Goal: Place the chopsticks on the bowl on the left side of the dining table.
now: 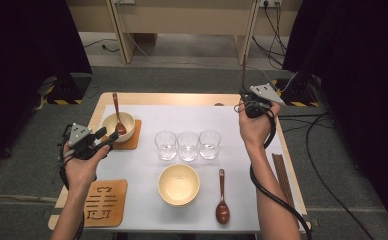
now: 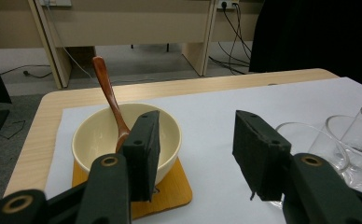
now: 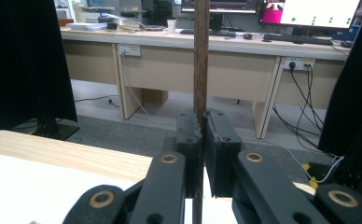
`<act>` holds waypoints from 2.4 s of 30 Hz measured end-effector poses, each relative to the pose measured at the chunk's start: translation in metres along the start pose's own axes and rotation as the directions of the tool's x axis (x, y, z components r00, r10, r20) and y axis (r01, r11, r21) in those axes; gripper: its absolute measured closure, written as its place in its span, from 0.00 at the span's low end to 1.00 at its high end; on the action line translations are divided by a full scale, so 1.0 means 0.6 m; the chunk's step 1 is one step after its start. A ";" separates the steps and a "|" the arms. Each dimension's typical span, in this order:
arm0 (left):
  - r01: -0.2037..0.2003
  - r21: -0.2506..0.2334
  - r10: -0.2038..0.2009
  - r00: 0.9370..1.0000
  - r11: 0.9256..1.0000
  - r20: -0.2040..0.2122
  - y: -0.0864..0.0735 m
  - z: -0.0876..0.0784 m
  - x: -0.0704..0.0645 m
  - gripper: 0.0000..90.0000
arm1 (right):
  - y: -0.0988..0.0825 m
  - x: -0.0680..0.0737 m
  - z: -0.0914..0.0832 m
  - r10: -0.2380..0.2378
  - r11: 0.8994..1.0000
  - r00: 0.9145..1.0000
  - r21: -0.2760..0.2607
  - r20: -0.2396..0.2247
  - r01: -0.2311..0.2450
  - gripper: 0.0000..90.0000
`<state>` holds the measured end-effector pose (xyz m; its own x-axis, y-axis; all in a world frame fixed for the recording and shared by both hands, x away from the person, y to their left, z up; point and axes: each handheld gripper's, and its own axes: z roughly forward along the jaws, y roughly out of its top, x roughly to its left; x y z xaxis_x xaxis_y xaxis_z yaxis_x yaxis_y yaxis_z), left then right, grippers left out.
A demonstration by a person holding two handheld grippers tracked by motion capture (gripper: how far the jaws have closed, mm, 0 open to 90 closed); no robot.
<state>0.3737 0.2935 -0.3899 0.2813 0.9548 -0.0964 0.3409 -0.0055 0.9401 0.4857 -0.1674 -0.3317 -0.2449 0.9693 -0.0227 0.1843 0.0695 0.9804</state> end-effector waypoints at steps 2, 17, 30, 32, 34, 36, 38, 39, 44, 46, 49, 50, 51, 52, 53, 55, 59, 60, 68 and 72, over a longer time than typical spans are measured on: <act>0.002 -0.003 -0.002 1.000 1.000 0.000 0.000 -0.001 0.000 0.56 | 0.001 0.003 0.002 -0.004 1.000 1.000 -0.002 -0.001 0.004 0.94; 0.002 -0.004 -0.002 1.000 1.000 -0.003 0.000 -0.002 0.002 0.56 | 0.001 0.019 0.018 -0.004 1.000 1.000 -0.002 -0.016 0.004 0.95; 0.003 -0.005 -0.003 1.000 1.000 -0.004 0.000 -0.002 0.004 0.56 | 0.008 0.039 0.028 -0.006 1.000 0.999 -0.002 -0.039 0.006 0.94; 0.003 -0.005 -0.003 1.000 1.000 -0.004 0.000 -0.002 0.004 0.56 | 0.008 0.041 0.029 -0.002 1.000 0.999 -0.002 -0.040 0.002 0.95; 0.002 -0.003 -0.002 1.000 1.000 -0.003 0.000 -0.002 0.003 0.56 | 0.008 0.042 0.030 -0.003 1.000 0.999 -0.005 -0.040 0.003 0.94; 0.002 -0.002 -0.002 1.000 1.000 -0.003 0.000 -0.002 0.003 0.56 | 0.009 0.045 0.031 -0.004 1.000 0.999 -0.006 -0.042 0.004 0.95; 0.001 -0.003 -0.001 1.000 1.000 -0.003 0.000 -0.002 0.003 0.56 | 0.008 0.048 0.033 -0.004 1.000 0.999 -0.006 -0.045 0.003 0.94; 0.002 -0.003 -0.002 1.000 1.000 -0.002 0.000 -0.002 0.003 0.56 | 0.008 0.051 0.034 -0.003 1.000 0.999 -0.005 -0.048 0.002 0.94; 0.002 -0.001 -0.002 1.000 1.000 -0.001 -0.001 -0.001 0.003 0.56 | 0.009 0.056 0.037 -0.009 1.000 0.998 -0.006 -0.054 0.009 0.94; 0.002 -0.001 -0.002 1.000 1.000 0.000 -0.001 -0.001 0.003 0.56 | 0.009 0.058 0.038 -0.010 1.000 0.999 -0.006 -0.053 0.010 0.94; 0.002 -0.003 -0.002 1.000 1.000 -0.001 0.000 -0.002 0.003 0.56 | 0.009 0.062 0.040 -0.009 1.000 0.998 -0.007 -0.057 0.009 0.94; 0.002 -0.003 -0.002 1.000 1.000 -0.001 0.000 -0.002 0.003 0.56 | 0.009 0.064 0.042 -0.008 1.000 0.998 -0.004 -0.059 0.008 0.94; 0.003 -0.003 -0.003 1.000 1.000 -0.002 0.000 -0.002 0.003 0.56 | 0.009 0.066 0.042 -0.010 1.000 0.998 -0.005 -0.062 0.010 0.94; 0.003 -0.004 -0.003 1.000 1.000 -0.002 0.000 -0.002 0.004 0.56 | 0.009 0.067 0.043 -0.009 1.000 0.998 -0.005 -0.063 0.009 0.94; 0.003 -0.004 -0.003 1.000 1.000 -0.002 0.000 -0.002 0.004 0.56 | 0.009 0.067 0.043 -0.009 1.000 0.998 -0.005 -0.063 0.009 0.94; 0.002 -0.004 -0.002 1.000 1.000 -0.003 0.000 -0.002 0.003 0.56 | 0.009 0.070 0.044 -0.010 1.000 0.998 -0.002 -0.066 0.010 0.94; 0.002 -0.002 -0.002 1.000 1.000 0.001 -0.001 0.000 0.002 0.56 | 0.009 0.073 0.047 -0.009 1.000 0.998 -0.001 -0.069 0.009 0.94; 0.002 -0.001 -0.002 1.000 1.000 0.001 -0.001 0.000 0.002 0.56 | 0.009 0.073 0.047 -0.009 1.000 0.998 -0.001 -0.069 0.009 0.94; 0.002 -0.004 -0.002 1.000 1.000 0.000 0.000 -0.001 0.002 0.56 | 0.011 0.082 0.050 -0.007 1.000 0.997 -0.002 -0.080 0.007 0.94; 0.002 -0.004 -0.002 1.000 1.000 0.001 0.000 -0.001 0.002 0.56 | 0.012 0.088 0.053 -0.013 1.000 0.996 -0.006 -0.086 0.012 0.94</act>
<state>0.3733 0.2950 -0.3899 0.2812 0.9545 -0.0987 0.3383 -0.0023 0.9411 0.5043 -0.1083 -0.3321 -0.3280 0.9445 -0.0183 0.1759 0.0801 0.9811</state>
